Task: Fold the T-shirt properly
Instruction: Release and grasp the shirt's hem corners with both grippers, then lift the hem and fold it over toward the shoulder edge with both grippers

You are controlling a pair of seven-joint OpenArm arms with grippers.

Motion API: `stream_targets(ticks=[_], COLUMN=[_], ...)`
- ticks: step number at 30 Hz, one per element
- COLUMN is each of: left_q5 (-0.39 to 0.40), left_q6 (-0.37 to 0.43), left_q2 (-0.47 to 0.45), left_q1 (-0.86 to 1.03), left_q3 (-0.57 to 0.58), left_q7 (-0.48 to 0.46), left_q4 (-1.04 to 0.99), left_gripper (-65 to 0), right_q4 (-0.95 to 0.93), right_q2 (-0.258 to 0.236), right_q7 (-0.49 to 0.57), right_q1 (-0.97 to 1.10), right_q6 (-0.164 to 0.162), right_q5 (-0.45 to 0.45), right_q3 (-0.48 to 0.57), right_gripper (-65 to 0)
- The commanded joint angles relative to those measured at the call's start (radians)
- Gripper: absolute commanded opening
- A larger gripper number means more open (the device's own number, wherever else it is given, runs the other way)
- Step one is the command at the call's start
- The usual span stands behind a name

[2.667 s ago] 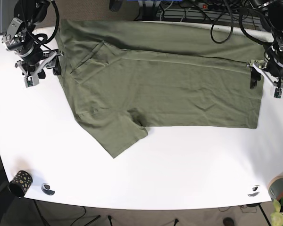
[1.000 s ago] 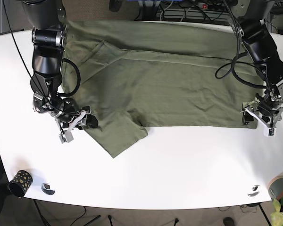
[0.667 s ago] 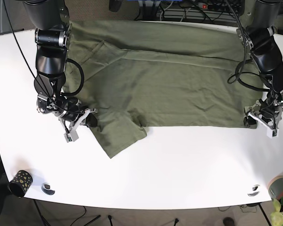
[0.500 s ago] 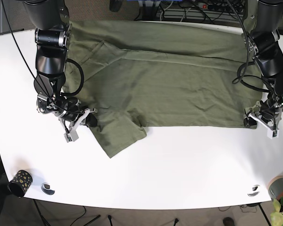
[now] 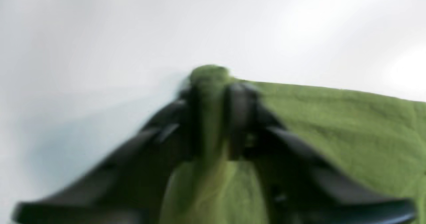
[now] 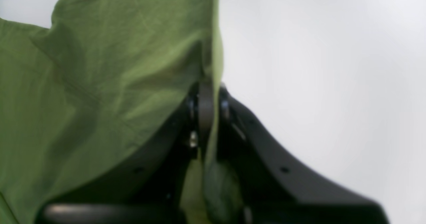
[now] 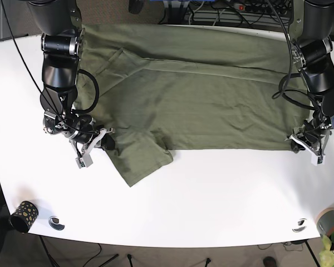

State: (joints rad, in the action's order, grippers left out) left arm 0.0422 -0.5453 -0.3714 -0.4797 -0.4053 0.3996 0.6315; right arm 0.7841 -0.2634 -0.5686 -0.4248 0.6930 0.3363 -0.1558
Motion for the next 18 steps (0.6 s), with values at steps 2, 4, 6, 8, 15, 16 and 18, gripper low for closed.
stream_targets(ticks=[2, 4, 6, 8, 15, 16, 18], left_q5=[-0.003, -0.003, 0.000, 0.002, 0.002, 0.002, 0.002], left_q6=[-0.002, -0.002, -0.008, -0.008, -0.009, -0.009, -0.009], left_q2=[-0.008, -0.007, -0.007, -0.007, -0.005, -0.004, 0.007], left_q1=[-0.015, -0.015, -0.015, -0.015, 0.012, 0.016, 0.017], left_q3=[0.001, 0.001, -0.004, -0.007, -0.007, -0.005, -0.007], left_q7=[0.015, 0.015, 0.014, 0.009, 0.011, 0.011, 0.012], left_q4=[0.006, 0.015, 0.017, 0.035, 0.170, 0.186, 0.205], left_gripper=[-65.0, -65.0, -65.0, -65.0, -65.0, -65.0, -65.0], right_q4=[0.045, 0.079, 0.116, 0.148, 0.180, 0.200, 0.243], right_q2=[-0.012, -0.012, -0.012, -0.012, -0.023, -0.023, -0.023], right_q7=[-0.017, -0.018, -0.020, -0.021, -0.023, -0.023, -0.028], right_q1=[-0.015, -0.003, 0.005, 0.007, 0.002, 0.004, 0.008], right_q6=[0.005, 0.005, 0.005, 0.005, 0.005, 0.005, 0.005], right_q5=[-0.019, -0.018, -0.018, -0.018, -0.019, -0.021, -0.027], right_q3=[0.000, 0.000, 0.000, 0.000, 0.000, 0.000, 0.000], right_gripper=[-64.8, -64.8, -64.8, -64.8, -64.8, -64.8, -64.8])
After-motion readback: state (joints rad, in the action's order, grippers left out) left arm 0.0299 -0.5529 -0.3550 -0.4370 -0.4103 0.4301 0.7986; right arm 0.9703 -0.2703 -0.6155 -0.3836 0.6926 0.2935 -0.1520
